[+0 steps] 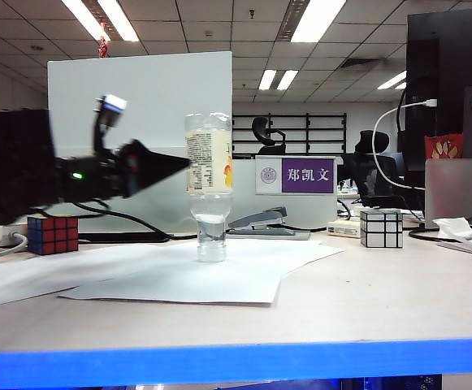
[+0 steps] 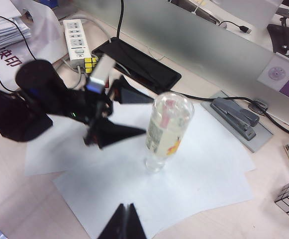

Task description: Flip the plastic bottle upside down.

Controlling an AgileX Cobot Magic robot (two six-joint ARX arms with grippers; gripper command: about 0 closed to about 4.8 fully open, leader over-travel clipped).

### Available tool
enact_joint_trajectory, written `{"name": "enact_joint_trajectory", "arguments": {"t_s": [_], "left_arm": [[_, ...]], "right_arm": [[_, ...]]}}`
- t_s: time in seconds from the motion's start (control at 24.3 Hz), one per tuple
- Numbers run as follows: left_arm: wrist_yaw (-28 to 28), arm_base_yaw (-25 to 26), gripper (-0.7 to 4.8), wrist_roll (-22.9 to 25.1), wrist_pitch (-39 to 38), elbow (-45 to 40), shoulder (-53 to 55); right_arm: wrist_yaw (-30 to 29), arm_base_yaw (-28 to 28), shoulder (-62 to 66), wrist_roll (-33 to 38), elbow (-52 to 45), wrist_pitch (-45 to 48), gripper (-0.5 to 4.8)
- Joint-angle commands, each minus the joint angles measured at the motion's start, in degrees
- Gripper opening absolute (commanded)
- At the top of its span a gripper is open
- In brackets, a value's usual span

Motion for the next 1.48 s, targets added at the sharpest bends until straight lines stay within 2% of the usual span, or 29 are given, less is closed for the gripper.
{"name": "enact_joint_trajectory", "arguments": {"t_s": [0.04,0.33,0.41,0.58,0.62,0.66,0.7,0.74,0.78,0.95,1.07,1.19,1.28,1.36,1.48], "left_arm": [[4.4,2.4,4.79,-4.5,2.0,0.1,-2.4],[11.0,5.2,4.79,-9.1,2.0,0.1,-9.2],[11.4,5.9,4.79,-9.4,2.0,0.1,-11.5],[11.3,8.2,4.75,-14.3,1.9,0.1,-17.9],[11.3,9.1,3.95,-15.8,1.9,0.1,-19.7],[11.3,10.4,2.74,-17.5,1.9,0.1,-22.1],[11.3,11.8,1.81,-18.9,1.9,0.1,-24.2],[10.9,14.3,0.51,-21.6,1.9,0.1,-28.1],[10.6,16.3,0.08,-23.3,1.9,0.1,-31.5],[10.5,27.9,-0.04,-36.2,1.9,0.1,-48.4],[10.8,38.7,-0.04,-45.2,1.8,0.1,-60.4],[11.2,44.2,-0.04,-54.2,1.6,0.0,-67.2],[11.8,45.9,-0.04,-59.1,1.6,-0.1,-70.9],[9.4,45.7,-0.04,-61.9,0.8,-0.5,-74.5],[6.3,45.8,-0.04,-61.7,-3.8,-0.7,-80.5]], "right_arm": [[-0.3,0.0,-0.2,0.2,0.2,1.1,-0.08],[-2.5,0.0,-0.2,0.2,0.2,3.3,-0.08],[-2.5,0.0,-0.3,0.2,0.2,3.8,-0.08],[-2.4,0.0,-1.5,-0.3,0.3,4.5,-0.08],[-2.4,0.0,-2.0,-0.5,0.3,5.1,-0.08],[-2.4,0.0,-3.0,-0.7,0.3,6.1,-0.09],[-2.4,0.0,-3.8,-1.0,0.4,7.3,-0.08],[-2.4,0.0,-5.6,-1.6,0.4,9.9,-0.08],[-2.4,0.0,-7.1,-2.1,0.4,12.7,-0.08],[-2.0,0.0,-13.9,-8.5,0.5,22.6,-0.08],[5.7,0.0,-18.9,-18.0,0.4,23.3,-0.09],[7.7,0.0,-22.9,-20.1,0.4,23.6,-0.08],[7.7,-0.1,-26.6,-20.9,0.4,25.2,-0.09],[8.2,-0.1,-30.1,-21.3,0.4,27.3,-0.09],[10.3,-0.1,-34.2,-22.4,0.3,27.8,-0.09]]}}
